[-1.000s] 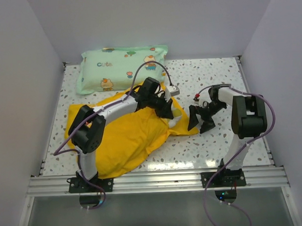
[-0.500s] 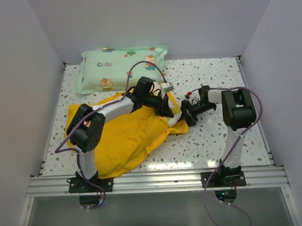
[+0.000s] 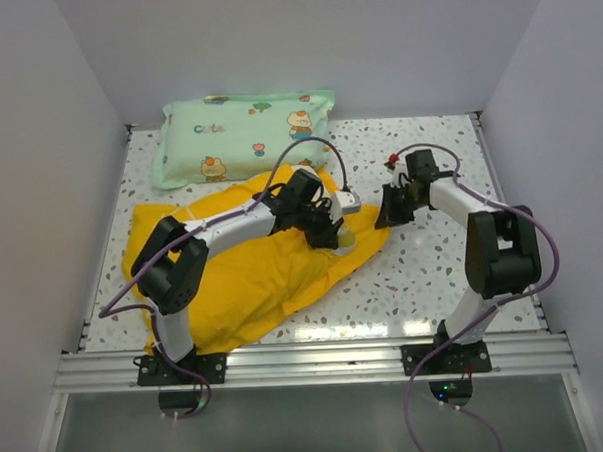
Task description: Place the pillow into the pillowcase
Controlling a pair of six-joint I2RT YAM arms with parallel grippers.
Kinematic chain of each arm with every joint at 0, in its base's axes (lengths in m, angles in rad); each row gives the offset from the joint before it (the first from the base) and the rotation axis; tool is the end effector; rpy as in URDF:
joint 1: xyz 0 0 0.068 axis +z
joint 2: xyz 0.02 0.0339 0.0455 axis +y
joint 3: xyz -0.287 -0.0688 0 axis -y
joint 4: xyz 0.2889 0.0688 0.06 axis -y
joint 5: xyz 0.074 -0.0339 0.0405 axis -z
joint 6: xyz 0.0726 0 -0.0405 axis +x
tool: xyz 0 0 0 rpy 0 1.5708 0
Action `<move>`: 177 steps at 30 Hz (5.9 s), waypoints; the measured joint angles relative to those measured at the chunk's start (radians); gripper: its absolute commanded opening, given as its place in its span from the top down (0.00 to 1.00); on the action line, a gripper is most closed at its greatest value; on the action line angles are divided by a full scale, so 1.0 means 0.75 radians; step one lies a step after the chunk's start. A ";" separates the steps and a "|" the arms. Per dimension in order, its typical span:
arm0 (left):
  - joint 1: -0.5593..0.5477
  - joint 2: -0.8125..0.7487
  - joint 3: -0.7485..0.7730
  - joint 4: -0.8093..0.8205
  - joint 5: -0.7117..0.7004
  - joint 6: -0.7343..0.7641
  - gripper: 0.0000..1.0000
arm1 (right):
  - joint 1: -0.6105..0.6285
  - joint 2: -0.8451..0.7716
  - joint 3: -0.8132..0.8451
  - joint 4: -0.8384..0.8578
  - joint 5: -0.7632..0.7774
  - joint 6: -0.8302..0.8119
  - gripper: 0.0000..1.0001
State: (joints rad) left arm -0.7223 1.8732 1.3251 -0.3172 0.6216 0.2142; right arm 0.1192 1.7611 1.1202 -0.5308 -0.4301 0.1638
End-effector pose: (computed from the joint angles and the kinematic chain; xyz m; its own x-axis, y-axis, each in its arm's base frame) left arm 0.3244 -0.3422 0.1869 -0.3837 0.5684 -0.7278 0.9234 0.2451 -0.2954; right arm 0.3897 0.0772 0.1417 -0.9465 0.0359 -0.3207 -0.1162 0.8893 0.4424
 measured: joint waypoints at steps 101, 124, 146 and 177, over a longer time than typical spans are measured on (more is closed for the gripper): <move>-0.036 -0.128 -0.304 -0.194 -0.453 1.147 1.00 | -0.580 -0.605 0.046 -0.700 -0.712 -0.866 0.18; -0.056 -0.470 -0.204 -0.313 -0.126 0.639 0.19 | 0.297 0.408 0.309 0.087 -0.422 -0.012 0.43; 0.091 -0.014 -0.052 -0.427 -0.396 0.812 1.00 | 0.320 0.414 0.371 0.002 -0.269 -0.007 0.43; 0.666 -0.366 -0.238 -0.183 0.831 0.532 1.00 | 0.680 0.380 0.214 0.698 -0.089 0.723 0.18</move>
State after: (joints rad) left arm -0.2226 1.5986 1.1465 -0.4541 1.2449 0.6128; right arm 0.6292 2.0464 1.2808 -0.0071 -0.4965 0.7059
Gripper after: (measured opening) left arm 0.046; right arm 0.799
